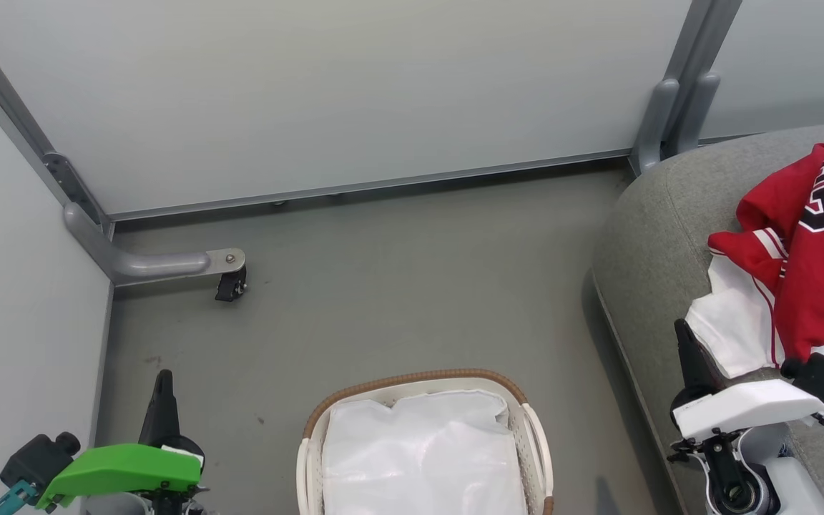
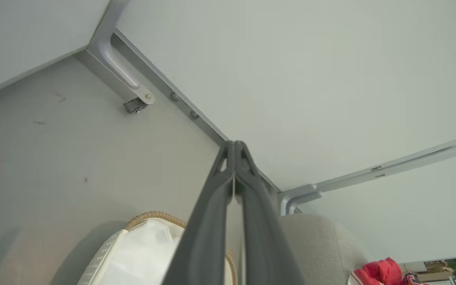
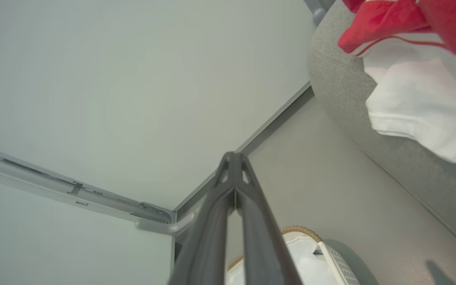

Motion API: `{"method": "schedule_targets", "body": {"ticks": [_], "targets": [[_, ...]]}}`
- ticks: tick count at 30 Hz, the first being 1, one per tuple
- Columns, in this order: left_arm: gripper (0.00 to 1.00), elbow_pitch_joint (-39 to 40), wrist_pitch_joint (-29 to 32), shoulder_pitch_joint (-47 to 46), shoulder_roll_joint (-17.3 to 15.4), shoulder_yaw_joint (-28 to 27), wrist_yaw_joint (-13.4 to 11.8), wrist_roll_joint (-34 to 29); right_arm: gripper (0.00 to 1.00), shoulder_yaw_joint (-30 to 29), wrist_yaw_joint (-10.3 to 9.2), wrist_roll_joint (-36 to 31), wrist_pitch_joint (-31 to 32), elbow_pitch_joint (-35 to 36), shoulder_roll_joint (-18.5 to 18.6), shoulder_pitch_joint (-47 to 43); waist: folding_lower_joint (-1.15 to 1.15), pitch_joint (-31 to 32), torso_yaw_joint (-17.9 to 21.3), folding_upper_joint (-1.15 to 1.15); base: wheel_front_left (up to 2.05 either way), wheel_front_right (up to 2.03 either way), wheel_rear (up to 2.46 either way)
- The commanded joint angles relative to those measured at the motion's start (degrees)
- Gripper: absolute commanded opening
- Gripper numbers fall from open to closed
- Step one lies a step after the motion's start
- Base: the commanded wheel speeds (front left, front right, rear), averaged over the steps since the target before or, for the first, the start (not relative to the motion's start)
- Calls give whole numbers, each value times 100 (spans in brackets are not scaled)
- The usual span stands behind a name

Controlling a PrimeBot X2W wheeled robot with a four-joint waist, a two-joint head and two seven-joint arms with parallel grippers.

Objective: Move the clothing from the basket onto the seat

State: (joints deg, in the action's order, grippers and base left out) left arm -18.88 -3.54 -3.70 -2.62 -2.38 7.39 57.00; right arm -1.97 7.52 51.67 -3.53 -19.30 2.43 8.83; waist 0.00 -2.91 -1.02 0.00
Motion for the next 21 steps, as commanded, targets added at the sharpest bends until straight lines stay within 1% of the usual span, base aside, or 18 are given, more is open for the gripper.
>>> {"method": "schedule_targets", "body": {"ticks": [1,21], "targets": [[0,83,36,-143,-33,-50,7,160,0,-38,-2,194,42,95,36,0,0,5,2,0,0,0,0],[0,222,359,-205,-37,-177,10,1290,0,-183,-2,1490,368,249,44,-91,0,76,28,0,0,0,0]]}}
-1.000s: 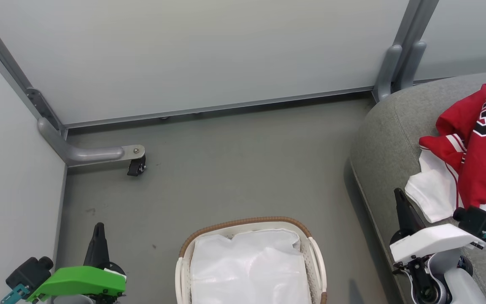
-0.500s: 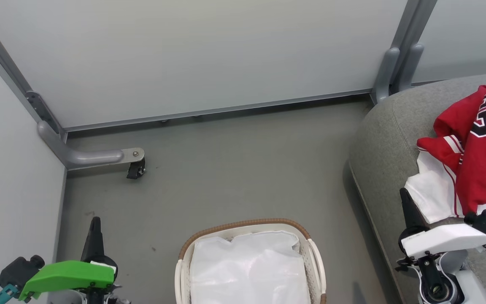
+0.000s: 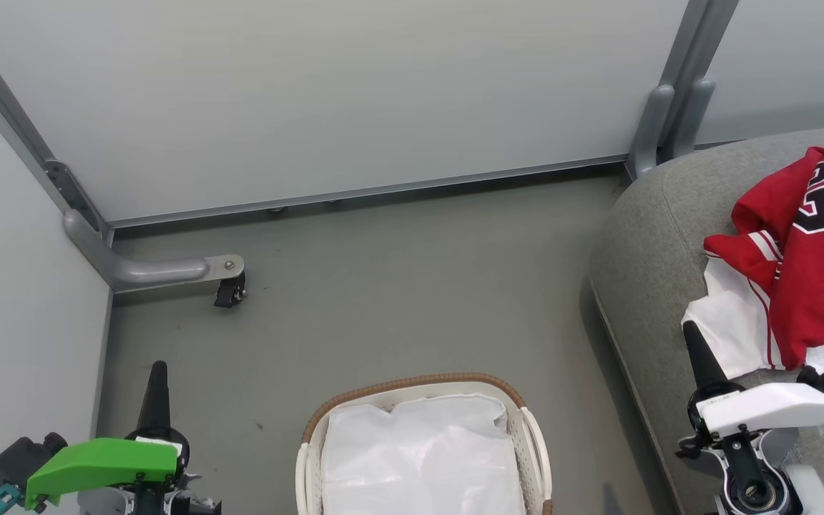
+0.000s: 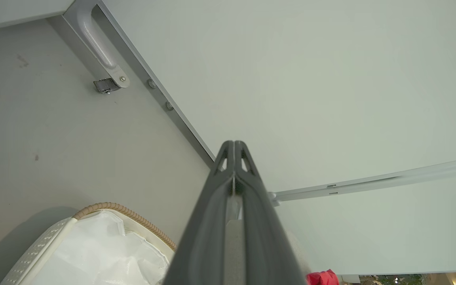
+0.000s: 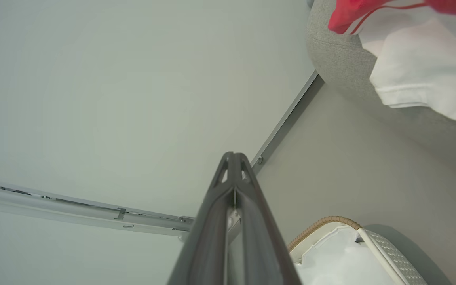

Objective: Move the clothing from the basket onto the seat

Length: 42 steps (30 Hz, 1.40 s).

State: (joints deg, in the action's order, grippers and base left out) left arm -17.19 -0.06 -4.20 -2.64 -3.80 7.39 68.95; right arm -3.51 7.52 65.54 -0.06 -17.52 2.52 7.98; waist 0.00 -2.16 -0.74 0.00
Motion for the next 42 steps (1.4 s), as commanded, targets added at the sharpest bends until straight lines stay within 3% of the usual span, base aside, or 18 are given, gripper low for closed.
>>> {"method": "schedule_targets", "body": {"ticks": [1,42], "targets": [[0,60,33,-158,-35,-43,10,153,0,-37,-3,168,38,79,36,-10,0,5,2,0,0,0,0],[0,283,551,-228,-41,-244,16,1913,0,-261,-4,2187,550,309,48,-171,0,150,56,0,0,0,0]]}}
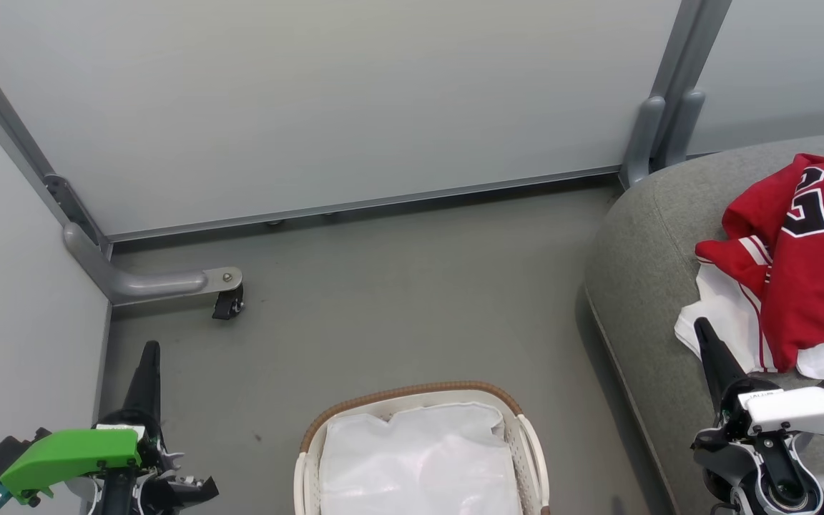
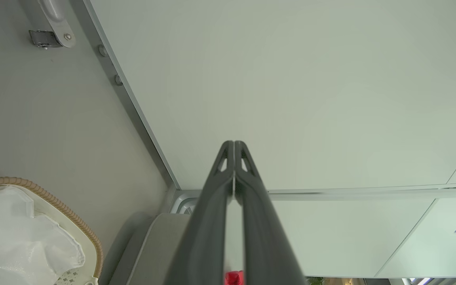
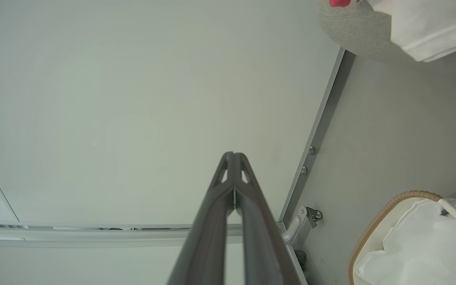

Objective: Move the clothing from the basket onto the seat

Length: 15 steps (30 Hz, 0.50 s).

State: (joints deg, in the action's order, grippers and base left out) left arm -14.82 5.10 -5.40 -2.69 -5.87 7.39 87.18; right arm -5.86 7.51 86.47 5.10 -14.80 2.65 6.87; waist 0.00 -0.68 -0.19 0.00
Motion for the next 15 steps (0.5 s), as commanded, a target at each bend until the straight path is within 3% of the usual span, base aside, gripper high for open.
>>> {"method": "schedule_targets", "body": {"ticks": [1,15], "targets": [[0,51,35,-109,-37,-39,16,122,0,-30,-3,129,47,41,36,-59,0,5,2,0,0,0,0],[0,91,167,-117,-39,-83,18,529,0,-82,-3,602,165,95,39,-100,0,50,19,0,0,0,0]]}}
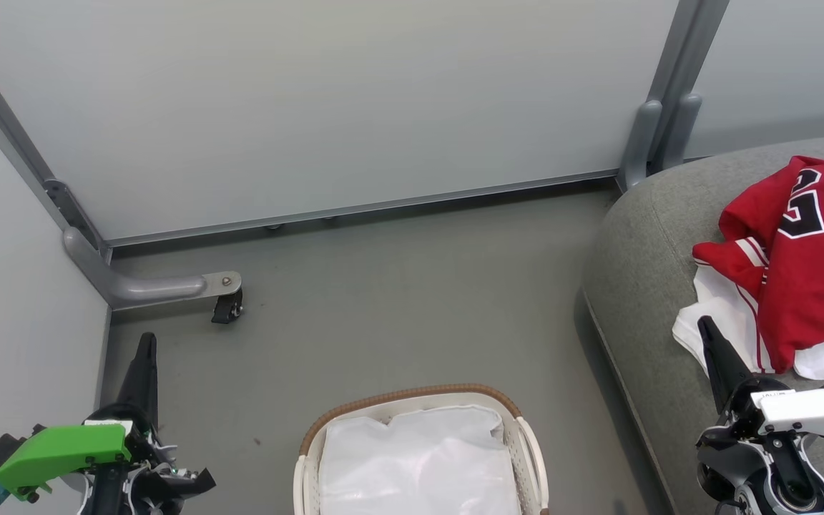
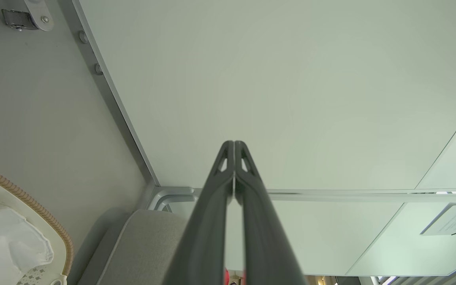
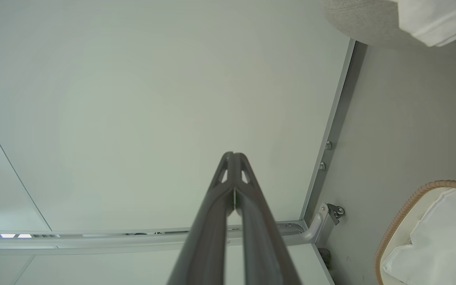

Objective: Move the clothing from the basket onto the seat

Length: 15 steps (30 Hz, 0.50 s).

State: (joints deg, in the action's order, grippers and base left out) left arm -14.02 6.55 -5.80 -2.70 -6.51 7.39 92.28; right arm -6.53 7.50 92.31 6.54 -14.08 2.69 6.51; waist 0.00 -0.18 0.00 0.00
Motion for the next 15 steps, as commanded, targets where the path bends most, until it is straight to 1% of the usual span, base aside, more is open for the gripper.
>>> {"method": "schedule_targets", "body": {"ticks": [1,15], "targets": [[0,10,21,-70,-37,-18,18,20,0,-14,-2,18,21,21,35,-64,0,0,0,0,0,0,0],[0,9,22,-69,-37,-19,18,19,0,-13,-2,19,20,21,35,-63,0,0,0,0,0,0,0]]}}
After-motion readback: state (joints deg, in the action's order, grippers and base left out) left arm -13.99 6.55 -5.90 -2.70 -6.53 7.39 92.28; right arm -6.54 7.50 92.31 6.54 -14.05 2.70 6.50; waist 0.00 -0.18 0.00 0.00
